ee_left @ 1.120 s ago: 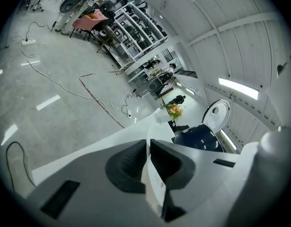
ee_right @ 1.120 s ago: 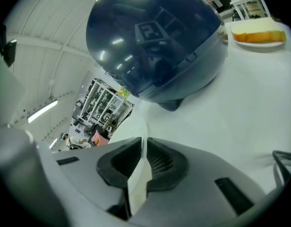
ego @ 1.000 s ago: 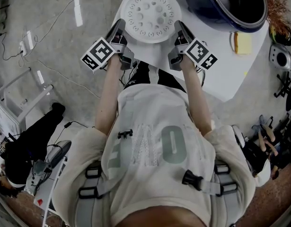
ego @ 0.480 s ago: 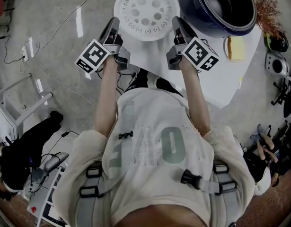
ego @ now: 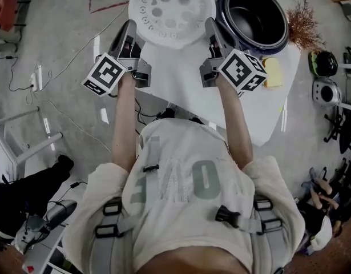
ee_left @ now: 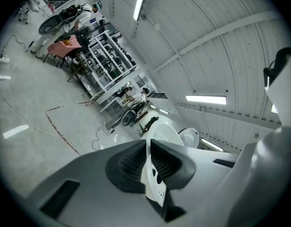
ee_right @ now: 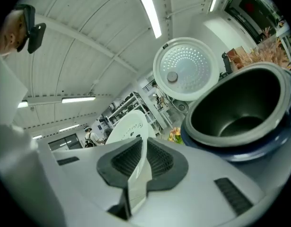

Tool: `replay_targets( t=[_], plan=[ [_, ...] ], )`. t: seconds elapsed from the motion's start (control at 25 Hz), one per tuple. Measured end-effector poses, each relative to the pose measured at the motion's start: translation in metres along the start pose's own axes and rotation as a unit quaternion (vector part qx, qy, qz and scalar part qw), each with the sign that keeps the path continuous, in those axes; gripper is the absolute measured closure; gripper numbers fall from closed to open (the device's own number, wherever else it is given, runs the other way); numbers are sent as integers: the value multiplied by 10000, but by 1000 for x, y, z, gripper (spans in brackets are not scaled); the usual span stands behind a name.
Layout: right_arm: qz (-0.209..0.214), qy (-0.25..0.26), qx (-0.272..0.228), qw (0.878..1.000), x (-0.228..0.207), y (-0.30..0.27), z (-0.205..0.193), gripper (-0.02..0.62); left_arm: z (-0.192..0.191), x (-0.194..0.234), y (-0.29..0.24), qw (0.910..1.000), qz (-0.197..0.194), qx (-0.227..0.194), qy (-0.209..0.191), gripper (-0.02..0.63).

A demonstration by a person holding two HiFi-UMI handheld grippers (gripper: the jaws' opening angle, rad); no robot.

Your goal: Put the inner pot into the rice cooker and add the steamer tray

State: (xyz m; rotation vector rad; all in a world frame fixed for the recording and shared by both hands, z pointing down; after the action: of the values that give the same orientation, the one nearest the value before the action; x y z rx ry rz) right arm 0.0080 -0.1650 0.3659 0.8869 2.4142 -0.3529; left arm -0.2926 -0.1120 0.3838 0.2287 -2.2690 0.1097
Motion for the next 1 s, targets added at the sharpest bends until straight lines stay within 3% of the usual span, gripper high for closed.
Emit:
replay_targets(
  t=[0.4,0.8,1.0],
  plan=[
    [-24,549,-896,9945,19,41,73,555,32,-90,-22,9909,-971,-353,-861,565],
    [-603,934,-1819,9770,3,116,118,554,5,-175,-56,9700,-1967,-196,-1417,565],
    [-784,960,-2020,9715,3,138,126,554,-1,-197,-60,9624,-2224,-138,-1553,565]
  ],
)
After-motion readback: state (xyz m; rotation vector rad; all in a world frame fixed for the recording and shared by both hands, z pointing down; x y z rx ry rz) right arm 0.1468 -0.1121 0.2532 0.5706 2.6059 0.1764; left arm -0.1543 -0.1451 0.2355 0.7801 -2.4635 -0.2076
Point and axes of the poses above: the fingertips, and each gripper's own axes: y backward along the fingers, x to its left, z out of its top, the point moved 10 cm from there along y, backward along the fingers, and after that the axes turned 3 degrees about z, right-handed, at the moved point
